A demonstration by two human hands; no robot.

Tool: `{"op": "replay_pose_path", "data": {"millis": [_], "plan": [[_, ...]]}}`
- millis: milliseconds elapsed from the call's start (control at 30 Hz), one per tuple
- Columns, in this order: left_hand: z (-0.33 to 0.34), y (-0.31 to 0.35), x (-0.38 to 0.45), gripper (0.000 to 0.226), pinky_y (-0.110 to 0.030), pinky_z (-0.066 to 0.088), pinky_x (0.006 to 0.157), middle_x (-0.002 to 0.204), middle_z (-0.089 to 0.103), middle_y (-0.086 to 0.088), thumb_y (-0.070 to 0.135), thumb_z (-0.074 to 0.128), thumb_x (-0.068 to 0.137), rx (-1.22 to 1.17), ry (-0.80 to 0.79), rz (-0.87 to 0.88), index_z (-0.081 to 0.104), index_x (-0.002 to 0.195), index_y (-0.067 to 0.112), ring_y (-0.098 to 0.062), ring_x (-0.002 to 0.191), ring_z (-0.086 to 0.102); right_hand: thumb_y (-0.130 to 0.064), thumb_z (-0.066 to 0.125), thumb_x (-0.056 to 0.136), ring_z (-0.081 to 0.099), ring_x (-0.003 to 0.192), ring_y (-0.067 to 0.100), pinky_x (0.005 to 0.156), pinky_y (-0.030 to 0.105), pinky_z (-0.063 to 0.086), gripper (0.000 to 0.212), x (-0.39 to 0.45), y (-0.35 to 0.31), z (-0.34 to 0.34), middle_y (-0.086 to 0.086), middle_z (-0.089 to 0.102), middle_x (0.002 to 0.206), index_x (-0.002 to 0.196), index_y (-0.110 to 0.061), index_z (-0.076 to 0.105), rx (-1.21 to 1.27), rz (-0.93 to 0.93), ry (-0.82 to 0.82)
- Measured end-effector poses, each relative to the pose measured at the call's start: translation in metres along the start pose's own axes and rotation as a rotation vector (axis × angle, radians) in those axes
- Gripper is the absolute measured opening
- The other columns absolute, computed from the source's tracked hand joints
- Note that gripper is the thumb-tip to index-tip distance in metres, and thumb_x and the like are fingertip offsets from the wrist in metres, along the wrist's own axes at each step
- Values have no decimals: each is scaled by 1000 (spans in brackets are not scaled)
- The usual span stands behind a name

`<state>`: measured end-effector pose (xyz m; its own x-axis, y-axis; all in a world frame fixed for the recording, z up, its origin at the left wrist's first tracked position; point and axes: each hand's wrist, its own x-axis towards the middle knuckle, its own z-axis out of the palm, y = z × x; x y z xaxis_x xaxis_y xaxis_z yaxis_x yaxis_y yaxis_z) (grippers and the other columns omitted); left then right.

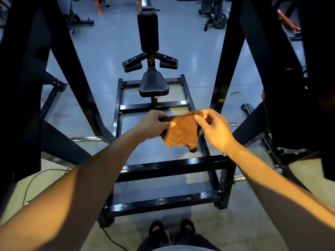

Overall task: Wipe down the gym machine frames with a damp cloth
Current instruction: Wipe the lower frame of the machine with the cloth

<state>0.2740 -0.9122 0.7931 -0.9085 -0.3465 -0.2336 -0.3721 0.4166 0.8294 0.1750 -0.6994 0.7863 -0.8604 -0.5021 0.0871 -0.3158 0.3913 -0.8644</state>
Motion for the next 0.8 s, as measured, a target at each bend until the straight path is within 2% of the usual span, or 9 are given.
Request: {"op": "replay_pose_path", "data": {"millis": [67,200,333,467,533,633,700,733,800], "plan": [[1,0,0,11,-38,58,70,86,67,-15,20,69,97,-61,-12,-28,71,100,9,-21,75,63,-38,62,103,66,93,14,75,13,48,18,-2,1,2,2,69,100,104,-21,63,44,70,16],[0,3,-3,19,-27,54,63,88,64,-10,22,69,98,-189,-42,-40,69,109,6,-17,76,61,-47,59,103,68,103,17,91,36,58,31,-3,-3,3,6,70,109,113,-19,58,153,163,-8],[-1,4,-5,13,-42,65,76,96,68,-13,18,63,100,-191,-56,-70,69,108,9,-25,81,70,-45,68,98,69,102,16,86,34,59,36,0,-6,3,1,69,105,107,-11,59,157,176,80],[15,-1,-2,16,-44,65,73,94,71,-17,18,58,99,-126,33,-136,69,105,9,-31,81,72,-38,75,95,63,87,4,85,30,56,20,-13,-13,18,-10,65,93,96,-23,60,165,61,182],[25,-2,3,19,-41,60,73,89,71,-15,14,59,96,-261,58,-232,69,104,1,-28,81,68,-31,79,93,65,85,4,85,29,55,18,-25,-14,35,-11,69,91,99,-21,65,231,29,123],[36,2,6,23,-38,64,79,96,75,-13,20,63,100,-669,-11,-399,71,112,2,-24,84,73,-20,79,93,75,98,20,91,39,60,20,-37,-16,54,2,79,101,110,-13,73,479,167,-31],[37,-1,4,42,-40,62,86,103,76,-10,44,66,98,-729,-92,-378,71,114,5,-22,96,75,-9,67,99,74,109,29,96,40,60,19,-37,-18,52,14,78,109,117,-7,73,702,333,-107],[37,-4,1,48,-40,60,92,107,76,-8,47,68,96,-712,-128,-348,70,117,4,-22,102,74,-4,61,101,73,111,29,96,37,60,20,-35,-17,49,17,77,110,116,-6,73,786,394,-143],[37,-9,-2,39,-39,57,98,110,73,-10,28,70,99,-701,-154,-303,68,125,-1,-23,103,70,2,51,102,75,105,29,89,34,62,27,-30,-12,43,19,77,108,111,-7,75,815,428,-146]]}}
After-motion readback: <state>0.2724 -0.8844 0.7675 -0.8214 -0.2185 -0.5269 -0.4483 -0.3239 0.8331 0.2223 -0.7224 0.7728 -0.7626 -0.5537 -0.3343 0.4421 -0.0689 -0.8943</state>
